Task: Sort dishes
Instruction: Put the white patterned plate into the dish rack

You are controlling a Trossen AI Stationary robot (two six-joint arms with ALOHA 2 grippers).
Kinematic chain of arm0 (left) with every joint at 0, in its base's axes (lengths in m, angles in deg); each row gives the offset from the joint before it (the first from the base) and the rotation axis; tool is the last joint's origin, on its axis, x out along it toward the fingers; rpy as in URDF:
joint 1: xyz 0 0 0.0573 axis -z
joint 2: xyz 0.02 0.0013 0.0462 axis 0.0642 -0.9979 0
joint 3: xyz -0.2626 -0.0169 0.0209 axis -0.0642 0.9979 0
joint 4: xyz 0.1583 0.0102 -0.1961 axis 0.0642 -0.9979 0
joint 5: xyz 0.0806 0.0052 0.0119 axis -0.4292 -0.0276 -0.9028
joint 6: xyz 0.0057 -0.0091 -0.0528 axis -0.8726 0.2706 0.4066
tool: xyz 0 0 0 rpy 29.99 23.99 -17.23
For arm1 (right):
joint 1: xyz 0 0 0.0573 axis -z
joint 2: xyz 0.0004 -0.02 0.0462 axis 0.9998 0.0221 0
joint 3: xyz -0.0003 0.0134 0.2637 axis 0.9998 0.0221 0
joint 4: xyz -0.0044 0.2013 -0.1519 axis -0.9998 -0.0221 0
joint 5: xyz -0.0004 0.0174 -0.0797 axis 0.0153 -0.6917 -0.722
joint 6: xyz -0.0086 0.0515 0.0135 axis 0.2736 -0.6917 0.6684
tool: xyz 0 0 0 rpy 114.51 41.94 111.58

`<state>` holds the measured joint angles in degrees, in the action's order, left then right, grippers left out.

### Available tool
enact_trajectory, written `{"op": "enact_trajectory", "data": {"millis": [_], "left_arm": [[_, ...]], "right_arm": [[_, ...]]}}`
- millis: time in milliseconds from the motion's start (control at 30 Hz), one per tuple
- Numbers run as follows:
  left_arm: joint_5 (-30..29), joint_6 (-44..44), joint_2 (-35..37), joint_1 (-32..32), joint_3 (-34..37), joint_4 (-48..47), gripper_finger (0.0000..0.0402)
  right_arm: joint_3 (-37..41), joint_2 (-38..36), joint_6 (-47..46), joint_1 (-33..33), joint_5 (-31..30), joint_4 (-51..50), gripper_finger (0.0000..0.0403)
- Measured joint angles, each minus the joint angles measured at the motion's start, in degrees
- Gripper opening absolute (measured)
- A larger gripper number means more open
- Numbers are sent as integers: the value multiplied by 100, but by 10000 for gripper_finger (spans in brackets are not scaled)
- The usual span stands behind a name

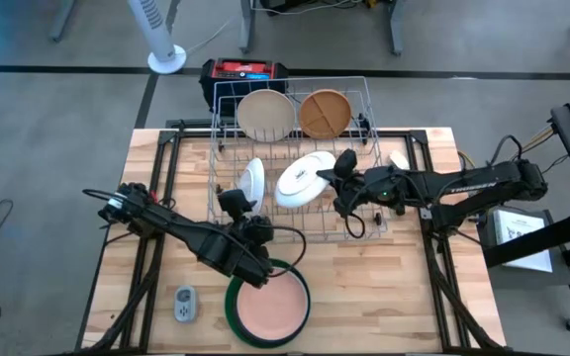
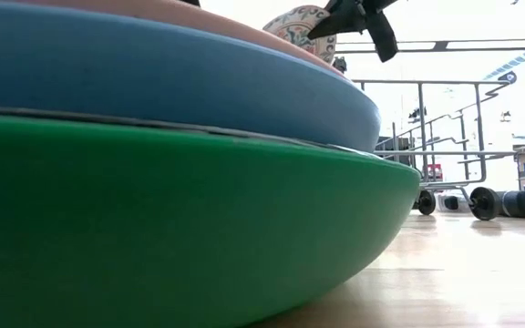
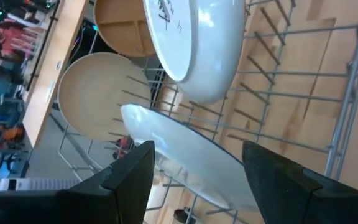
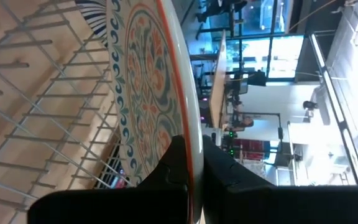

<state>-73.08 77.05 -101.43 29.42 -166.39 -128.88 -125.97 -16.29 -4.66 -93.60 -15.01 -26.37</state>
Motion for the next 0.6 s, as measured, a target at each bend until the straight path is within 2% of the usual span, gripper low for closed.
{"op": "enact_trajectory", "data": {"millis": [600], "left_arm": [[-610,283,219,59,178,-45,231]], "right_arm": [[-17,524,1376,-28,74,844,0]]}}
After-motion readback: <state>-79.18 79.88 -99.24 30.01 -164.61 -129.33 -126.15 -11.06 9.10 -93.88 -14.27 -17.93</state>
